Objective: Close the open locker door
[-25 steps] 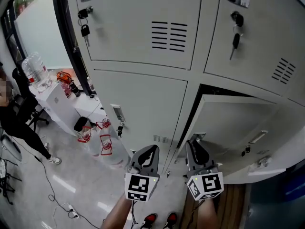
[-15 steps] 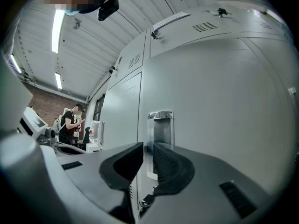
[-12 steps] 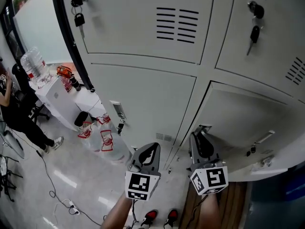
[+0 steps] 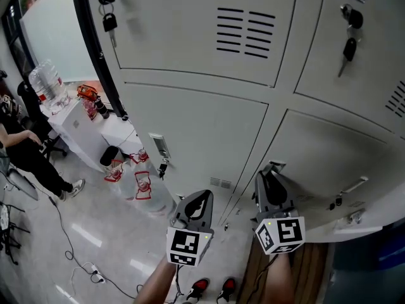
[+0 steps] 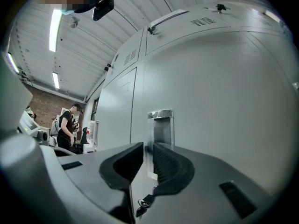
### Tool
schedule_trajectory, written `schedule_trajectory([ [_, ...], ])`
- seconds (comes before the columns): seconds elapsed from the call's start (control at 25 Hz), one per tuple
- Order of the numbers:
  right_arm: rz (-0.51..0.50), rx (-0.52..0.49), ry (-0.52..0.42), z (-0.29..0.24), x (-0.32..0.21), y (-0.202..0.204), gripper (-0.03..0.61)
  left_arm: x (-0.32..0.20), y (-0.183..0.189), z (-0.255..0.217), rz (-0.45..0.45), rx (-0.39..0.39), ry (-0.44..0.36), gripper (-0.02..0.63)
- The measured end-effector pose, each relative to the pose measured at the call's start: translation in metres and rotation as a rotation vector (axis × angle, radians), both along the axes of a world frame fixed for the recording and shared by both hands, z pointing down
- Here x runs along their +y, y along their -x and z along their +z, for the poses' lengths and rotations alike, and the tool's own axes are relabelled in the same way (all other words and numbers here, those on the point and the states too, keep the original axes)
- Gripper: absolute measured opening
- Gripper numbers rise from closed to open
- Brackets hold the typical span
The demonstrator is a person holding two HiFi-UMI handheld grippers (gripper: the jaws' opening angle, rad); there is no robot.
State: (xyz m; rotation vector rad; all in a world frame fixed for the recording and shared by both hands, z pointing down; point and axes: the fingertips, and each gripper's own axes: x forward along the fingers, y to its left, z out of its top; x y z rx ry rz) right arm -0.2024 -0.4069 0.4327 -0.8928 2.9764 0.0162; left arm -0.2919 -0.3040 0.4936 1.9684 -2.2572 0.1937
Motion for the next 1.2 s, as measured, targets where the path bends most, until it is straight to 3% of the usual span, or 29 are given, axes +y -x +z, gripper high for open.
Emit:
schedule_trajectory([
  [0.6, 0.008, 0.013, -0.016, 0.001, -0.003, 0.001, 0.071, -0.002, -0.002, -0.002, -0.004, -0.010, -0.001, 0.021],
  [0.68, -0.022, 0.015, -0.020, 0.001, 0.003, 0.002, 0.100, -0.001, -0.003, -0.002, -0.002, -0.009, 0.000, 0.021],
  [0.84, -0.065, 0.030, -0.004, 0.003, 0.011, 0.005, 0.230, -0.001, -0.006, -0.006, 0.000, -0.009, -0.004, 0.021],
  [1.2, -0.039, 0.022, -0.014, -0.006, 0.019, -0.013, 0.233, 0.008, -0.020, -0.015, 0.016, -0.022, -0.013, 0.021],
])
